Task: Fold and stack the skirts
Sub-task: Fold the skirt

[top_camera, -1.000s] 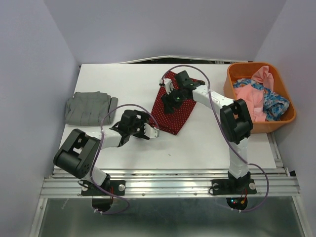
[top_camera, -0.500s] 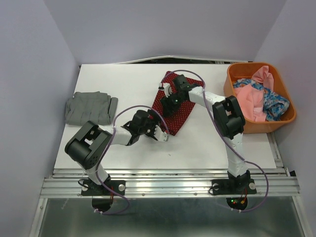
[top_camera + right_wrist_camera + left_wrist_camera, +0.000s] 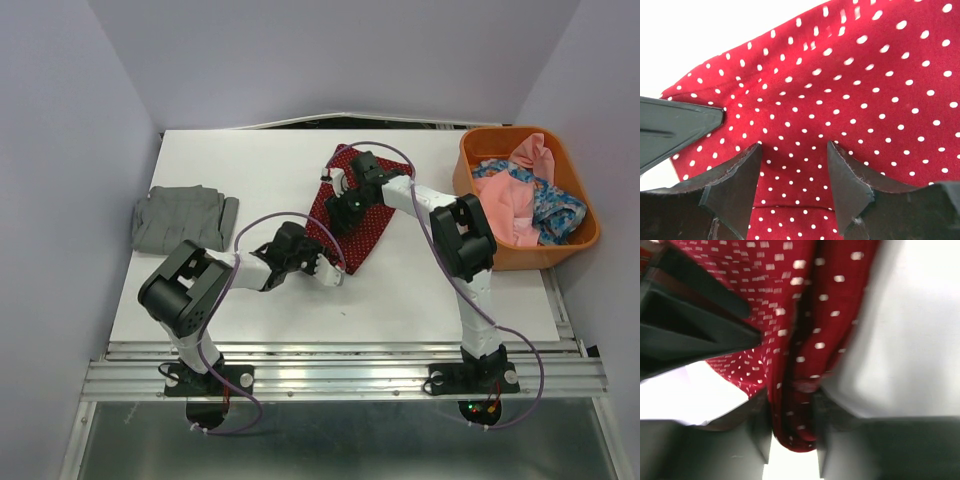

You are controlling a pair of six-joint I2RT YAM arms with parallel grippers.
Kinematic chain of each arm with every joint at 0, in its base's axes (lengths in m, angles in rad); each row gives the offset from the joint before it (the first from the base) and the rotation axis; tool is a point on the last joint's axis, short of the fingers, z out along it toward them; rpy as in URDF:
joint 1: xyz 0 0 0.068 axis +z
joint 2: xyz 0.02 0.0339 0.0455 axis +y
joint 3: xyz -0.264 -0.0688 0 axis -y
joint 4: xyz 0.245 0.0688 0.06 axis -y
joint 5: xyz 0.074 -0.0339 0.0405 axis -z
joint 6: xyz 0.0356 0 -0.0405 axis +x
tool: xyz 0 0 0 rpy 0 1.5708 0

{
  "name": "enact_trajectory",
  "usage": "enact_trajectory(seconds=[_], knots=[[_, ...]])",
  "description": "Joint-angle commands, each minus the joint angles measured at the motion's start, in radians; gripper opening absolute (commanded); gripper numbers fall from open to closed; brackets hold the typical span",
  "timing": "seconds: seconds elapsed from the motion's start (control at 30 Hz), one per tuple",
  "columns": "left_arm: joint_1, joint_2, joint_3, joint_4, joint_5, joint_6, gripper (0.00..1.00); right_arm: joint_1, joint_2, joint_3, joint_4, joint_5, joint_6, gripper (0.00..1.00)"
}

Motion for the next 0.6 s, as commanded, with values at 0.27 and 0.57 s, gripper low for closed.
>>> enact_trajectory(seconds=[0.27, 0.57], knots=[[-0.006, -0.056, 0.139, -0.390, 0.028, -0.073, 0.00, -0.070, 0.015, 0.086, -0.071, 0.042, 0.051, 0.77], [-0.007, -0.060, 0.306, -0.814, 0.084, -0.206, 0.00, -0.191, 0.056, 0.338, -0.072, 0.127, 0.046, 0.93]])
